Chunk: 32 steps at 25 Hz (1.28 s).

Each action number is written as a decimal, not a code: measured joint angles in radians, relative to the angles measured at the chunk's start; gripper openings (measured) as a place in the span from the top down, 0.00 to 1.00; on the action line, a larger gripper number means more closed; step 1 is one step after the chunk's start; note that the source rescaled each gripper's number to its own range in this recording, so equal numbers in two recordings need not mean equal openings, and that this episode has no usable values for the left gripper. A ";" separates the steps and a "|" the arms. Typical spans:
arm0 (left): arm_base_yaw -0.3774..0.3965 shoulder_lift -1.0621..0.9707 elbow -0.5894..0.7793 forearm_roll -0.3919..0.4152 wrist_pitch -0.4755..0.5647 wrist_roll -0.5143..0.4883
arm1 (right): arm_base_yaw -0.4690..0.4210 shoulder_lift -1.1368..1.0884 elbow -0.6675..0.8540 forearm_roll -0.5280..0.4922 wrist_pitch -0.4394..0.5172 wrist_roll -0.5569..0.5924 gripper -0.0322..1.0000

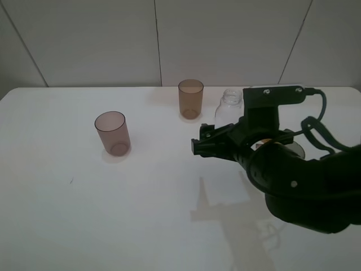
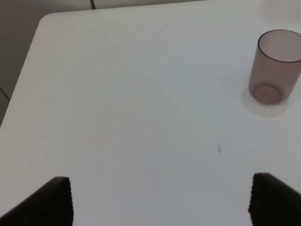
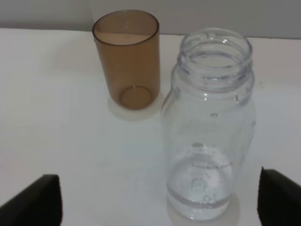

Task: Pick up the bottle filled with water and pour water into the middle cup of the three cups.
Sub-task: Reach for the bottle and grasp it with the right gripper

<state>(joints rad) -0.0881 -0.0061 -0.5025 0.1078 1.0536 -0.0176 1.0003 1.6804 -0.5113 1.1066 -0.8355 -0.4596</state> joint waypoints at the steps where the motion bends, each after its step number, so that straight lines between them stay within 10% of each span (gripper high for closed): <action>1: 0.000 0.000 0.000 0.000 0.000 0.000 | 0.000 0.007 -0.010 -0.001 0.000 0.000 0.00; 32: 0.000 0.000 0.000 0.000 0.000 0.000 | 0.000 0.311 -0.107 -0.068 -0.319 0.184 0.00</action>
<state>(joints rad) -0.0881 -0.0061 -0.5025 0.1078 1.0536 -0.0176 1.0003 1.9913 -0.6186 1.0388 -1.1541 -0.2753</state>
